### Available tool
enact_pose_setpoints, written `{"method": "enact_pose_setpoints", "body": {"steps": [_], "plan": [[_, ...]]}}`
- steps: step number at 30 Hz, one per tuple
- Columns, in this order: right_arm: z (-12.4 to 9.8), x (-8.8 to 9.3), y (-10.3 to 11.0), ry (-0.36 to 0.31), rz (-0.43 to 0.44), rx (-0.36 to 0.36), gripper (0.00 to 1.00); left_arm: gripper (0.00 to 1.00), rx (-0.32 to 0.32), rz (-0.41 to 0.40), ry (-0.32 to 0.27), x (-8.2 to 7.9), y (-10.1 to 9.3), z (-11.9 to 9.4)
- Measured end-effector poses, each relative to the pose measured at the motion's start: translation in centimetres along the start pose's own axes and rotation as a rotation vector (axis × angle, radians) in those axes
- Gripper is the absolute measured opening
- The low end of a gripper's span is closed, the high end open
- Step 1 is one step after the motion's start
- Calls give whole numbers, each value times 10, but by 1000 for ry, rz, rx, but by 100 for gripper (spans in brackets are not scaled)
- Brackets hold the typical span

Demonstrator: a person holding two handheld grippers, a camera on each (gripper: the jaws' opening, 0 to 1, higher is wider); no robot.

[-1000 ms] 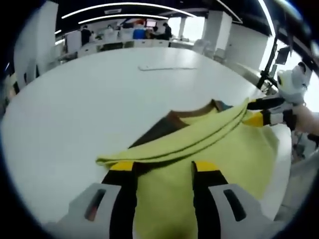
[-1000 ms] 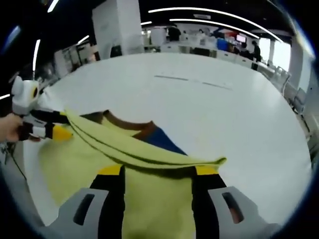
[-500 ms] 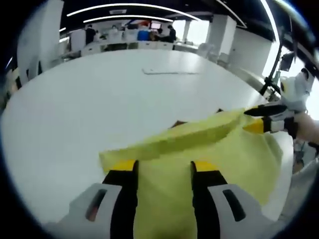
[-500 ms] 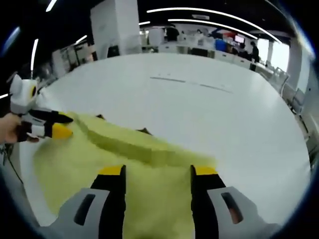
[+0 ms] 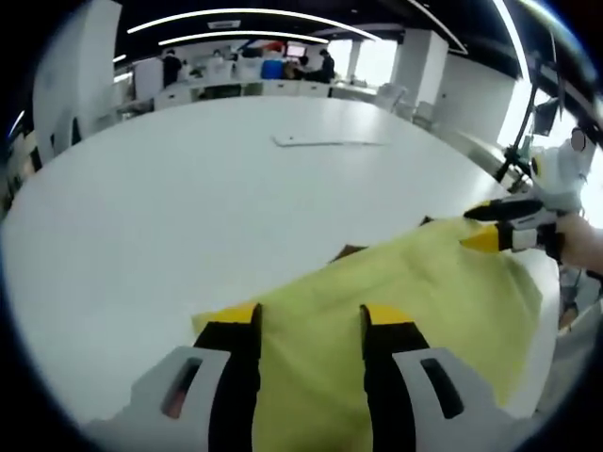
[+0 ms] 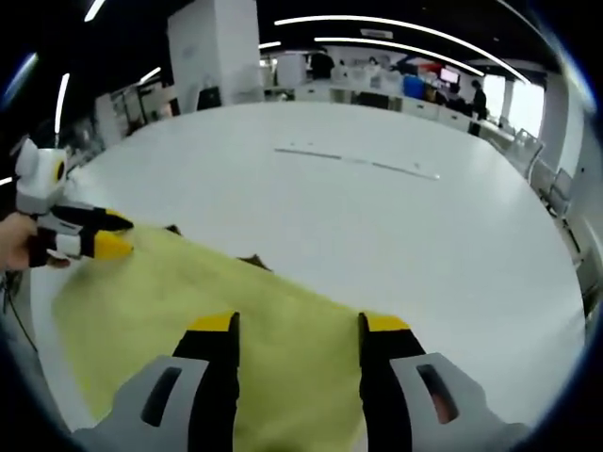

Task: Fold the garment on the visible template until the final outline fits inside the template.

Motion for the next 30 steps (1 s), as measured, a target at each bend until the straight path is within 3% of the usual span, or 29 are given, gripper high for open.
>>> {"method": "enact_pose_setpoints", "body": {"steps": [30], "plan": [[9, 1, -5, 10, -2, -1, 50, 40, 0, 7, 0, -5, 3, 5]]}}
Point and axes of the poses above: the point that each gripper's makers call its tool centre point, and the gripper's own axes: z roughly forward along the fingers, y roughly to its left, x roughly out of its underside, the point moved 8 cm from there along -z, roughly backward along the fingers, and after that the axes turned 3 degrees about y, right-handed, at the moved point
